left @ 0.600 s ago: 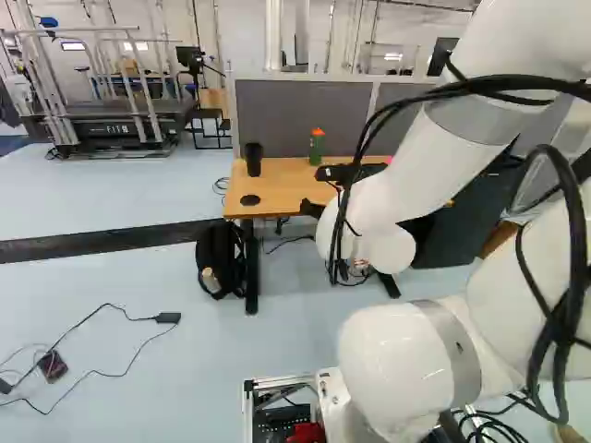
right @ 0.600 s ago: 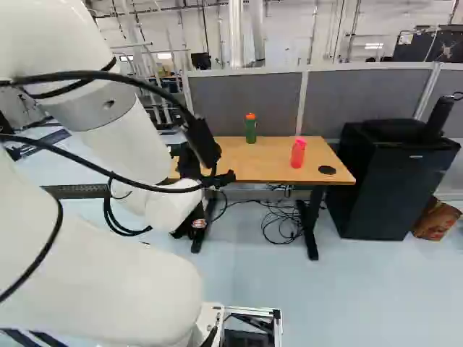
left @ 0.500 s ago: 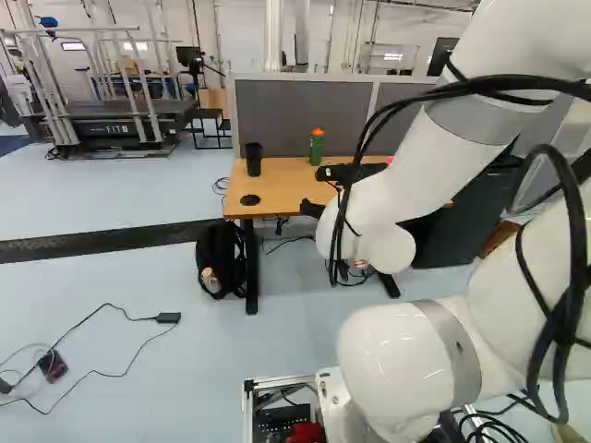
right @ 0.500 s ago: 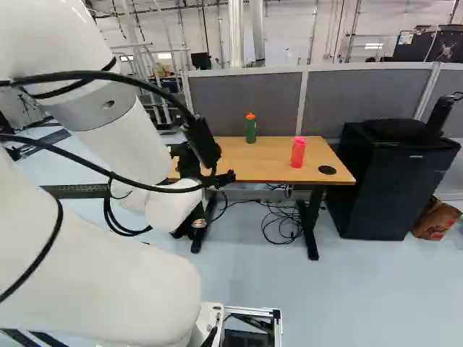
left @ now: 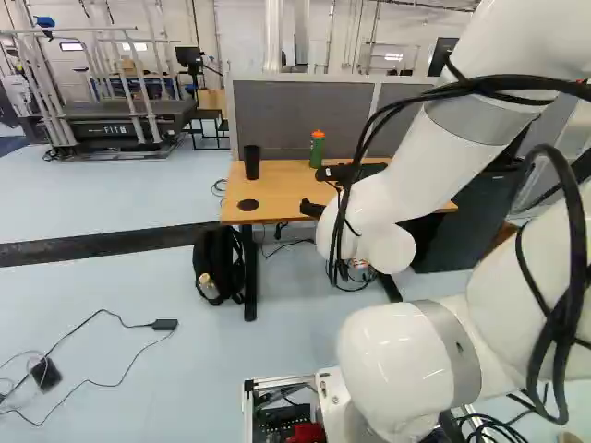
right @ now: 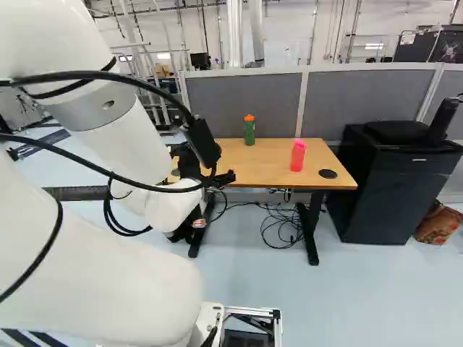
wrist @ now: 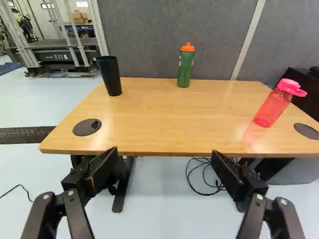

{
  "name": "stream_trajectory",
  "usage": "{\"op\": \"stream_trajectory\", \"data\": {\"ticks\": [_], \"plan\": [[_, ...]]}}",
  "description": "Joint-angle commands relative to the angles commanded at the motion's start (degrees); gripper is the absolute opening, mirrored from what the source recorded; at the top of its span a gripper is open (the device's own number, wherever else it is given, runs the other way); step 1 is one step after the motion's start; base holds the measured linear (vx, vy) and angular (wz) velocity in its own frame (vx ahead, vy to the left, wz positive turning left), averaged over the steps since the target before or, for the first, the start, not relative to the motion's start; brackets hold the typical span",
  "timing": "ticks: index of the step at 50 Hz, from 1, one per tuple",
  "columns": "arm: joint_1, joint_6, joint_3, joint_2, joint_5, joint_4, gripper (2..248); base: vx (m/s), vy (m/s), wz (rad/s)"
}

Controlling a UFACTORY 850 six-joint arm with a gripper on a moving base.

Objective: Pick up the green bottle from the table

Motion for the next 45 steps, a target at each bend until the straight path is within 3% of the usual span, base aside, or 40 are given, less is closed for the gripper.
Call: {"op": "stream_trajectory", "data": {"ticks": [45], "plan": [[0.0, 0.0, 0.0, 0.0, 0.0, 0.0, 247, 0.159, -0.046, -0.015]]}}
